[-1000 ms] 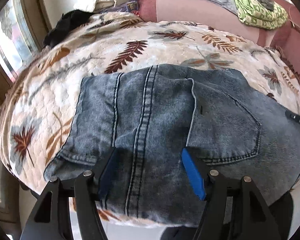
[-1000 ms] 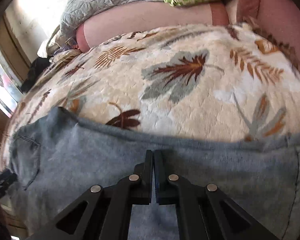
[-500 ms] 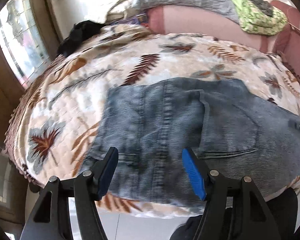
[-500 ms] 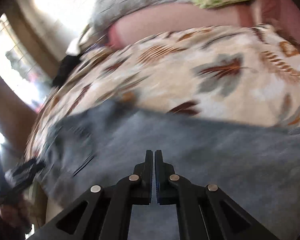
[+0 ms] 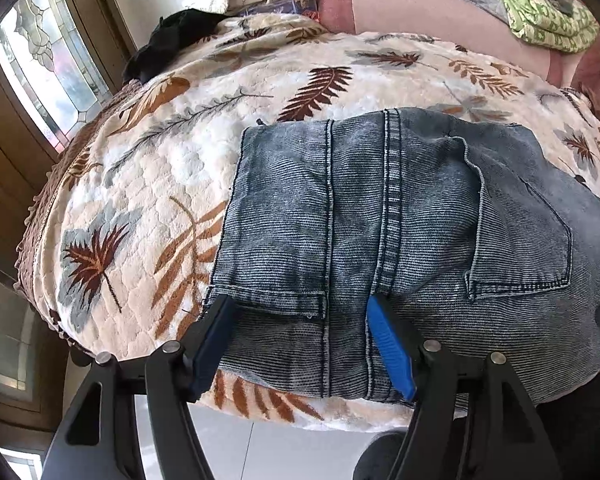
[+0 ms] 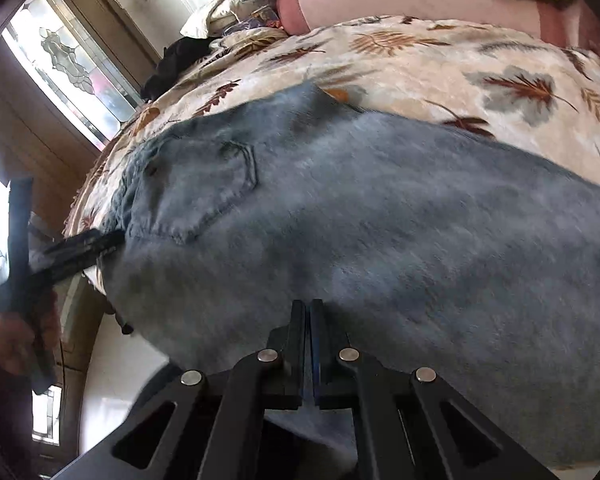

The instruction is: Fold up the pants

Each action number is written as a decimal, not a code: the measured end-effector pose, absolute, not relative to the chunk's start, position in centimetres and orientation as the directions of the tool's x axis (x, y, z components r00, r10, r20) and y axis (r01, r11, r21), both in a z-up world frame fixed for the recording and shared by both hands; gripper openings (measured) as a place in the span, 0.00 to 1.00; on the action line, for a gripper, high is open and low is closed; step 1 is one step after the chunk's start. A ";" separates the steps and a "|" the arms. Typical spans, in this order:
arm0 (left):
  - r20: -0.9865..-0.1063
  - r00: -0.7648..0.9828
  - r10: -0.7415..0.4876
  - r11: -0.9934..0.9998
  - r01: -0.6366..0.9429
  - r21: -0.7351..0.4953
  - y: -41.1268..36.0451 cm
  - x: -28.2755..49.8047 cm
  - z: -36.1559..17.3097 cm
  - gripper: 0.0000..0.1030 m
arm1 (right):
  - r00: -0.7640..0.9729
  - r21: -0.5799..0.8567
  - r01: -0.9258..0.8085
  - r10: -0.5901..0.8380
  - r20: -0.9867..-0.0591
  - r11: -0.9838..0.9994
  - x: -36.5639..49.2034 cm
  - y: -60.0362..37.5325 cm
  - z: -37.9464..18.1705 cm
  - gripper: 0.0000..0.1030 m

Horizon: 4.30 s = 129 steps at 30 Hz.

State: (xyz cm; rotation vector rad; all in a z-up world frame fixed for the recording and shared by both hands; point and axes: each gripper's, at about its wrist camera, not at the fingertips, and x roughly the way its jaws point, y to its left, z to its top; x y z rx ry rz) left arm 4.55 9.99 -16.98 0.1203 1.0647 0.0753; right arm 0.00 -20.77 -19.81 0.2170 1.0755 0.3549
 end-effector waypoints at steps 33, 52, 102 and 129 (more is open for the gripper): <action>-0.862 0.504 -0.058 0.892 0.414 0.182 -9.8 1.3 -13.8 0.68 | 0.845 0.832 0.274 0.292 -0.447 0.482 -18.4 -52.6 -20.3 0.71; -0.888 0.454 -0.068 0.910 0.393 0.131 -11.3 3.4 -19.1 1.00 | 0.833 0.854 0.306 0.317 -0.454 0.420 -16.2 -52.2 -22.8 0.71; -0.764 0.641 0.071 0.970 0.133 0.202 1.5 3.0 -12.9 1.00 | 0.701 0.240 0.463 -0.187 -0.689 0.853 -11.4 -44.7 -10.4 0.54; -0.871 0.461 0.167 0.985 -0.039 0.168 9.1 8.4 -18.4 1.00 | 0.530 0.178 0.359 -0.043 -0.847 0.916 4.1 -43.6 -18.6 0.45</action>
